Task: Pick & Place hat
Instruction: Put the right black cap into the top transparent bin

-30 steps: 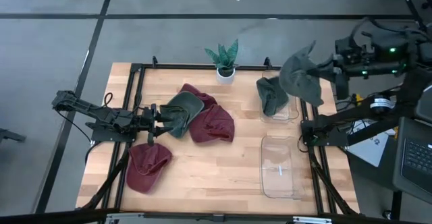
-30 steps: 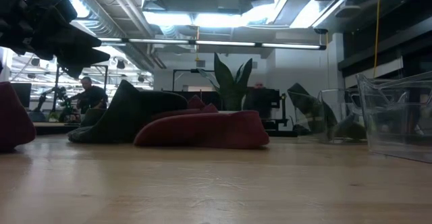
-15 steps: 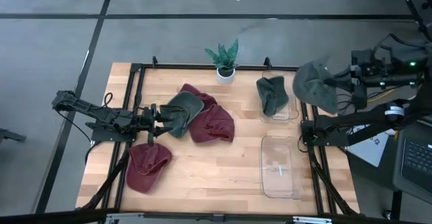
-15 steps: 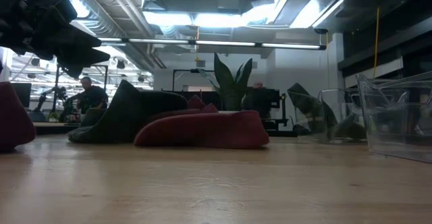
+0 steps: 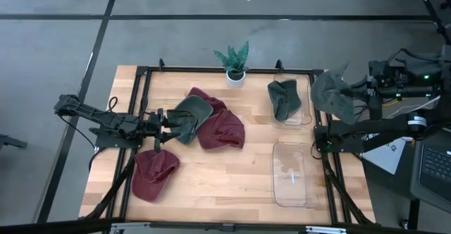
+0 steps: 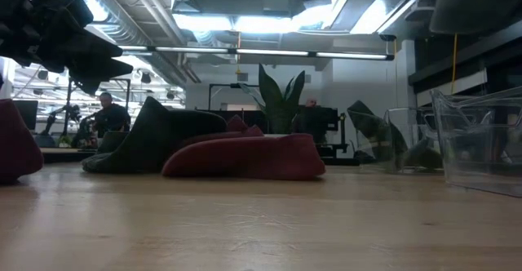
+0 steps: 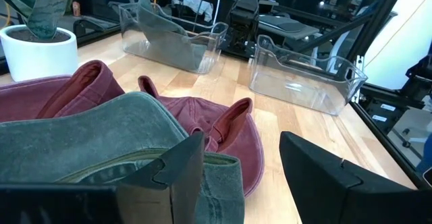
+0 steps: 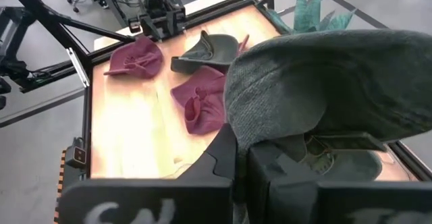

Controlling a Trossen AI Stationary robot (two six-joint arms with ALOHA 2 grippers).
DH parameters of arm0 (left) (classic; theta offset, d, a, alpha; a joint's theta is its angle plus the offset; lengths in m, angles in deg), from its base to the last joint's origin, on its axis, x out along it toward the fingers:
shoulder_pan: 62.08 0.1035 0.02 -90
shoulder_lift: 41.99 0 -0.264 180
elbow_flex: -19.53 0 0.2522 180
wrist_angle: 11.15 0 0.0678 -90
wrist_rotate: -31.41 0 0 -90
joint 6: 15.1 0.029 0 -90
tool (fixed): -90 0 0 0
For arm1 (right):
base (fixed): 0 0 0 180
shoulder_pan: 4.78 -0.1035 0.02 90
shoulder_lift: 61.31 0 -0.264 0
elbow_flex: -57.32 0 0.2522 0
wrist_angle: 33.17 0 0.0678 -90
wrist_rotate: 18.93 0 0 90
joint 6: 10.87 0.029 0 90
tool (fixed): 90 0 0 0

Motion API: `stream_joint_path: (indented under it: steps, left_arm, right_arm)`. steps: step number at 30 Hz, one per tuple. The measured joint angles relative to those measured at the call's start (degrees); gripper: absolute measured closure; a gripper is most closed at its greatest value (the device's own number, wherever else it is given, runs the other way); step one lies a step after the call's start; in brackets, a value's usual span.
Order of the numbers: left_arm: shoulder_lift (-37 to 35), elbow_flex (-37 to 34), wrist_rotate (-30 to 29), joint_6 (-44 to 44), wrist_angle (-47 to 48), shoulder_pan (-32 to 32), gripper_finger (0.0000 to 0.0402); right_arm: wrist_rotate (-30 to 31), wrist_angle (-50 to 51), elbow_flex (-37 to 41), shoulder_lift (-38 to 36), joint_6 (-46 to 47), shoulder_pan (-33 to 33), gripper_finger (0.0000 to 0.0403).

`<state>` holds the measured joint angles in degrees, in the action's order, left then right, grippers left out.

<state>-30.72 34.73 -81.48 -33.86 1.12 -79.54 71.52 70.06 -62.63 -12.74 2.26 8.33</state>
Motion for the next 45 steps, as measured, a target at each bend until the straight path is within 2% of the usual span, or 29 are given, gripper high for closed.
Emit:
stream_joint_path:
  steps: [8,13,22,32,45]
  left_arm:
    - [0.0,0.0,0.0,0.0,0.0,0.0,0.0212]
    - [0.0,0.0,0.0,0.0,0.0,0.0,0.0210]
    - [0.0,0.0,0.0,0.0,0.0,0.0,0.0210]
    - [0.0,0.0,0.0,0.0,0.0,0.0,0.0210]
    - [0.0,0.0,0.0,0.0,0.0,0.0,0.0211]
  right_arm:
    - [0.6,-1.7,6.0,-3.2,0.5,0.0,0.0395]
    - [4.8,-2.1,9.1,-4.5,1.8,0.0,0.0395]
    - [8.7,-5.3,14.7,-6.7,5.1,0.0,0.0395]
    - [16.9,-6.1,17.0,-7.1,5.1,0.0,0.0395]
    - [17.0,-10.2,24.0,-7.1,6.2,0.0,0.0395]
